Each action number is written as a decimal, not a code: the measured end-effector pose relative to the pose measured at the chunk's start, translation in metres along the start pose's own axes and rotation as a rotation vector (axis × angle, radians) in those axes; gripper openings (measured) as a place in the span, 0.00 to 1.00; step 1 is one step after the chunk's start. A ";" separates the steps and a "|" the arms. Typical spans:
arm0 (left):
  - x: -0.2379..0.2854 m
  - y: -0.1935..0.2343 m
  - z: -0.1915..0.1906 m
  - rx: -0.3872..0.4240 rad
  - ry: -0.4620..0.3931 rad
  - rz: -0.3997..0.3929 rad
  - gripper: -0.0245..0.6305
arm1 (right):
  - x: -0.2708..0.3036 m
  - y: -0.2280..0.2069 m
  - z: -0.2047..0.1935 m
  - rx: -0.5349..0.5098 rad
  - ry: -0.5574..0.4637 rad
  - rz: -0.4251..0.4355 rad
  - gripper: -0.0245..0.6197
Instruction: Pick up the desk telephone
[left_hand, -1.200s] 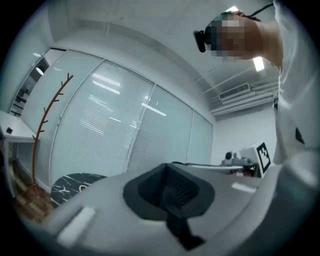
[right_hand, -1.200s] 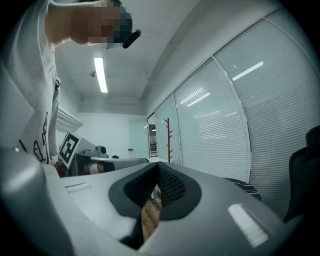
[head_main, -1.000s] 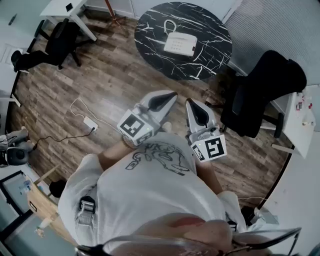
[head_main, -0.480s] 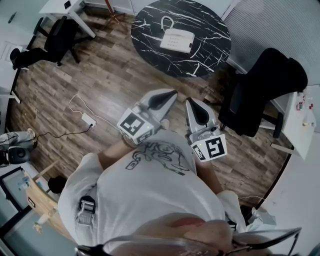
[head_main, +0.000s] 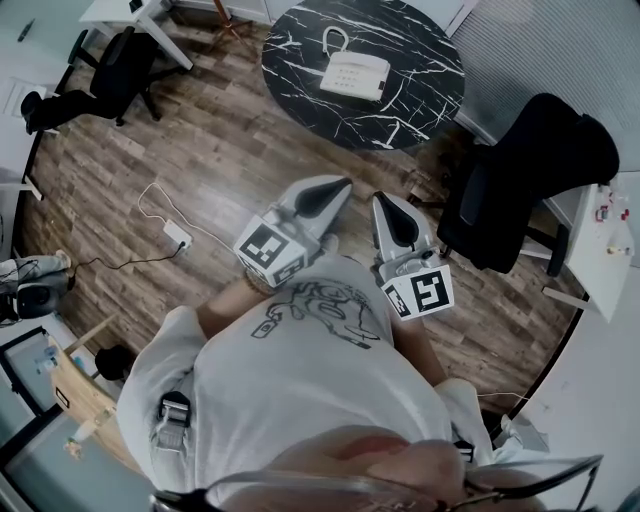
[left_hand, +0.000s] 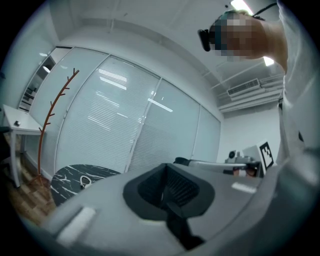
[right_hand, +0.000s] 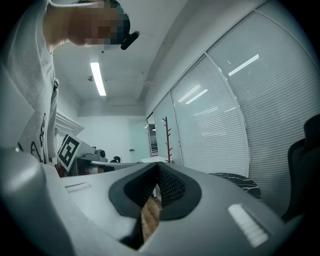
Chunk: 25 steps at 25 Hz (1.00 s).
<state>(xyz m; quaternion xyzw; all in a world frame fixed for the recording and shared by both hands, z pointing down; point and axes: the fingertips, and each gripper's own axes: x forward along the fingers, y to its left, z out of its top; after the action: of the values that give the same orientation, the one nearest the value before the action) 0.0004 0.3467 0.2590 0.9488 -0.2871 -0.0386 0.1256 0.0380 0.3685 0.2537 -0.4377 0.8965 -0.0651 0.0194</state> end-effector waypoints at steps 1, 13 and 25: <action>0.000 0.002 -0.001 0.000 0.001 0.004 0.04 | 0.001 -0.002 0.000 0.001 0.000 -0.001 0.05; 0.025 0.052 0.002 -0.015 0.012 0.018 0.04 | 0.044 -0.030 -0.001 0.001 0.009 -0.004 0.05; 0.094 0.148 0.032 -0.023 0.010 -0.013 0.04 | 0.137 -0.102 0.008 -0.014 0.040 -0.038 0.05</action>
<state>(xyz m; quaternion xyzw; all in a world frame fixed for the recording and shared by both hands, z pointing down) -0.0051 0.1683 0.2669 0.9494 -0.2796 -0.0379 0.1378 0.0337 0.1976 0.2621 -0.4534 0.8887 -0.0679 -0.0027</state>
